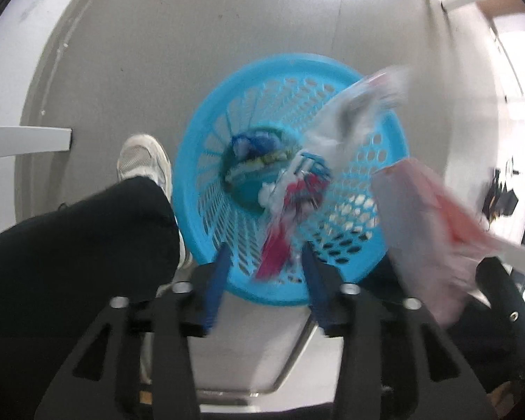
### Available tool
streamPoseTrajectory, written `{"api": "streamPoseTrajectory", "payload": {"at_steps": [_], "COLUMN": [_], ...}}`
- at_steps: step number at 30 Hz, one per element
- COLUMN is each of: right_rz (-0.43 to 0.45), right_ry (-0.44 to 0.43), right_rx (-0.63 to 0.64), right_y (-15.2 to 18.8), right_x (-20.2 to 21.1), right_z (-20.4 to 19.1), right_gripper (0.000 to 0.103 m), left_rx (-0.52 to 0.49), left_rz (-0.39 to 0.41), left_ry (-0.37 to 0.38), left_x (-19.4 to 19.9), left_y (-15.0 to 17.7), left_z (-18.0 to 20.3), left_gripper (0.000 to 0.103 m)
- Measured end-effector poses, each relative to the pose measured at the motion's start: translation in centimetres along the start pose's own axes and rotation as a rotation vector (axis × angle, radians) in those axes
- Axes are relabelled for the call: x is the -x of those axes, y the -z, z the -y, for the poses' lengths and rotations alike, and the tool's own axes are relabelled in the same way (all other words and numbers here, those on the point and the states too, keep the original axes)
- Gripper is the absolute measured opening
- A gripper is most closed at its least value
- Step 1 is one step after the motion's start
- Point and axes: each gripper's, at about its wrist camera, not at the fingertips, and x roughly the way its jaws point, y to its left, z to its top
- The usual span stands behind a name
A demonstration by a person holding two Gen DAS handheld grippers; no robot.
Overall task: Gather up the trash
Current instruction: 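Open both grippers to drop the wrapper and bag into the wastebasket, then raise both open grippers back toward the tissues on the table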
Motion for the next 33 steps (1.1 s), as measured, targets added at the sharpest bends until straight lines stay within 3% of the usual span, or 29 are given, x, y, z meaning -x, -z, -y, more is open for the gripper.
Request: {"api": "streamPoseTrajectory", "payload": {"at_steps": [8,17,33], "right_rz": [-0.001,0.021,0.139], "right_ry": [0.015,0.052,0.088], "right_rx": [0.018,0.07,0.182], "right_y": [0.6,1.1,3.9], "right_x": [0.2,1.3,6.9], "right_z": [-0.2,-1.2,-3.2], "right_gripper": [0.042,0.043,0.054], "left_rx": [0.011,-0.048,-0.235], "left_rz": [0.03,0.099,0.361], "left_ry": [0.0,-0.02,-0.035], "left_x": [0.9,3.1,10.4], "left_y": [0.7,1.9,6.6], "left_z": [-0.4,0.0,1.6], "left_gripper": [0.045,0.046,0.052]}}
